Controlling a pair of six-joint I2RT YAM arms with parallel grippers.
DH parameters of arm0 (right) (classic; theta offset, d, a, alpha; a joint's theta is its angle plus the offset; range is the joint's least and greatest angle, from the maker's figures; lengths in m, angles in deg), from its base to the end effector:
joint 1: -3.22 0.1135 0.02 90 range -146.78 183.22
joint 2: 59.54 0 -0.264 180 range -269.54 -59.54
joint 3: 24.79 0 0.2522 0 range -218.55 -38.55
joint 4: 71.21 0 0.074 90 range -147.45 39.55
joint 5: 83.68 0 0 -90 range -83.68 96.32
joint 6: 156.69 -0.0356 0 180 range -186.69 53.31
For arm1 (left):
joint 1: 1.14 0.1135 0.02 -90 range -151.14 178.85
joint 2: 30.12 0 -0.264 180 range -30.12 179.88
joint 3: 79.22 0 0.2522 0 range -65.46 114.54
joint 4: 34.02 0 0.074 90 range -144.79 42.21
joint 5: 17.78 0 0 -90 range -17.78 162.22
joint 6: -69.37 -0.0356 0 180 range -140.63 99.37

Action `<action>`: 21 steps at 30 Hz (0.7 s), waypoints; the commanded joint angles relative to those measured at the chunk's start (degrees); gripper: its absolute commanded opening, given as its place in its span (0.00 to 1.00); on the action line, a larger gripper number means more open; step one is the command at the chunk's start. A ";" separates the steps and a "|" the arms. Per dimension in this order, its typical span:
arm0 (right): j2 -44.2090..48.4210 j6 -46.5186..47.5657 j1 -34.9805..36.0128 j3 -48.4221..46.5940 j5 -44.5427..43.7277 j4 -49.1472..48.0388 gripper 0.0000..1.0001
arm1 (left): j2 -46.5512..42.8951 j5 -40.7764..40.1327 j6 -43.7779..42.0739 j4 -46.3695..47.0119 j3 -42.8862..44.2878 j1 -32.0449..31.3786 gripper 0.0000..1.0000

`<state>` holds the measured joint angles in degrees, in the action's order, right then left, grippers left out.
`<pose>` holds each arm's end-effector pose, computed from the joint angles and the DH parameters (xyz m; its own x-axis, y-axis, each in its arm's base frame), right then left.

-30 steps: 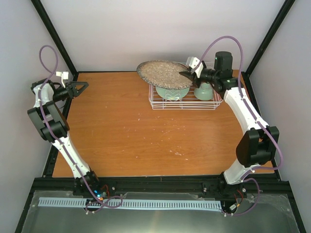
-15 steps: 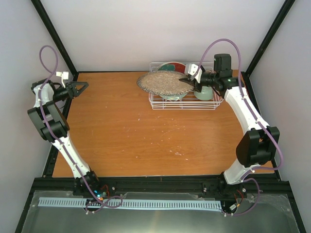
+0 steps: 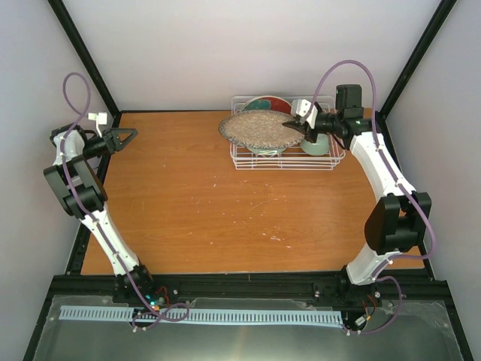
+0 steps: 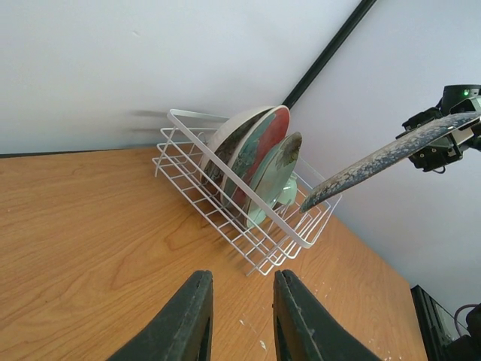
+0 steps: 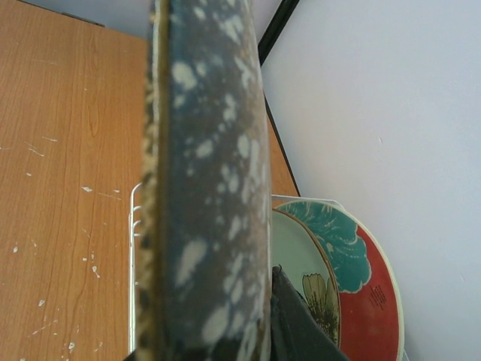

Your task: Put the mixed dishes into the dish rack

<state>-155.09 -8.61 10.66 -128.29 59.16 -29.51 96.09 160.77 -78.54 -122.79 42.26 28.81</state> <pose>0.3679 0.0767 0.3581 0.3328 -0.4736 -0.8154 -0.8564 0.2103 -0.4716 0.3840 0.1802 0.2310 -0.5150 -0.2720 -0.8129 0.6979 0.4176 -0.5818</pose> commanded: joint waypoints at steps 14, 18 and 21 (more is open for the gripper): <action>-3.48 -1.48 -1.99 -4.99 10.58 -9.75 0.03 | 4.38 7.79 2.47 1.35 4.80 -0.07 0.24; -4.48 -1.62 -1.97 -4.93 11.15 -9.93 0.03 | 4.90 7.69 2.84 1.86 4.60 -0.07 0.24; -5.18 -2.03 -1.98 -4.86 11.60 -10.24 0.03 | 5.37 7.69 3.02 2.13 4.60 -0.16 0.24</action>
<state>-161.17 -9.20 8.95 -128.77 62.00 -31.08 100.09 160.77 -75.92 -122.02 44.75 28.79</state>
